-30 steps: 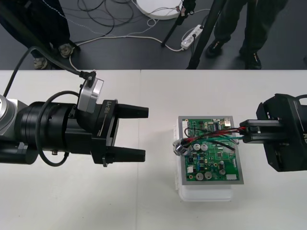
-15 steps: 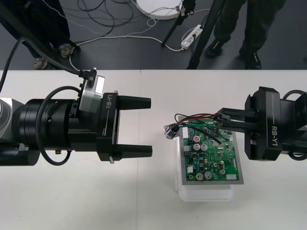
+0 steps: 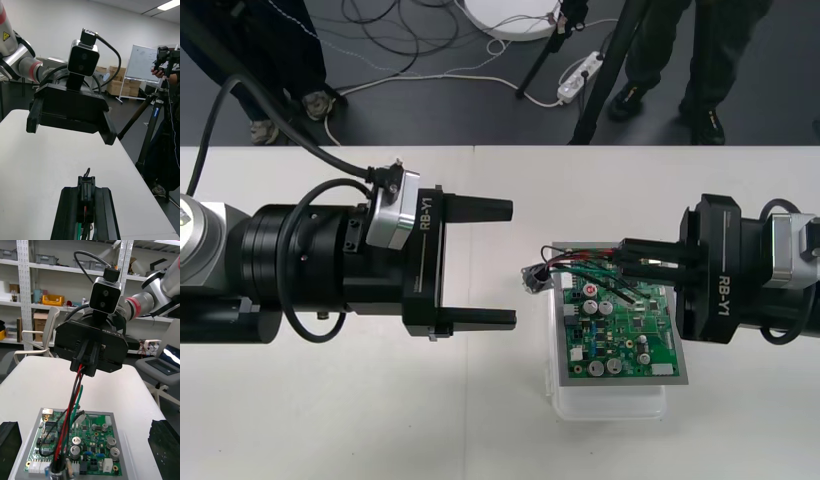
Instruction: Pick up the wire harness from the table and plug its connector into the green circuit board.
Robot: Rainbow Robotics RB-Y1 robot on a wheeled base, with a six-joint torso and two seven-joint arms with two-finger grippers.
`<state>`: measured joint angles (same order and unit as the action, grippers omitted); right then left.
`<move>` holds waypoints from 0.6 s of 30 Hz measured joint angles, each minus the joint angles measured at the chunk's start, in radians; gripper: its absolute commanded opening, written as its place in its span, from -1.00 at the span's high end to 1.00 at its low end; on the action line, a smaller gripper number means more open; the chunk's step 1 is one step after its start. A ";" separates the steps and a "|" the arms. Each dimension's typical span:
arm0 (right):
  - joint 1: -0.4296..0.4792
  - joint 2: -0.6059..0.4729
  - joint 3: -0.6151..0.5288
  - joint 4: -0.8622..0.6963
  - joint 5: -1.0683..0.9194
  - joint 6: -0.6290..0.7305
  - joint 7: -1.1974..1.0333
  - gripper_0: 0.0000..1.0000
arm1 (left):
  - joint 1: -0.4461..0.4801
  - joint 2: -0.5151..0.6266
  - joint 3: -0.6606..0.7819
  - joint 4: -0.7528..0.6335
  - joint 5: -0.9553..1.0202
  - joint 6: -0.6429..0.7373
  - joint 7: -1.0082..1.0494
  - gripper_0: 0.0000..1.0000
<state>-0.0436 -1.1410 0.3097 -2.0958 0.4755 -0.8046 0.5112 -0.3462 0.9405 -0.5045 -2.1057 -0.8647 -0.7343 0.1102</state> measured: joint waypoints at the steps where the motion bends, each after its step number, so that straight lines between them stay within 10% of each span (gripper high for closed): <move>1: 0.000 -0.001 0.000 0.000 0.001 0.001 0.005 1.00 | -0.003 -0.003 -0.002 0.000 -0.003 0.000 0.000 -1.00; 18: -0.020 0.007 0.076 -0.015 0.007 0.058 0.070 1.00 | -0.023 -0.018 -0.040 0.000 -0.009 0.003 -0.001 -1.00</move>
<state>-0.0634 -1.1341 0.3857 -2.1105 0.4823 -0.7467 0.5816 -0.3688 0.9221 -0.5448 -2.1058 -0.8739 -0.7317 0.1097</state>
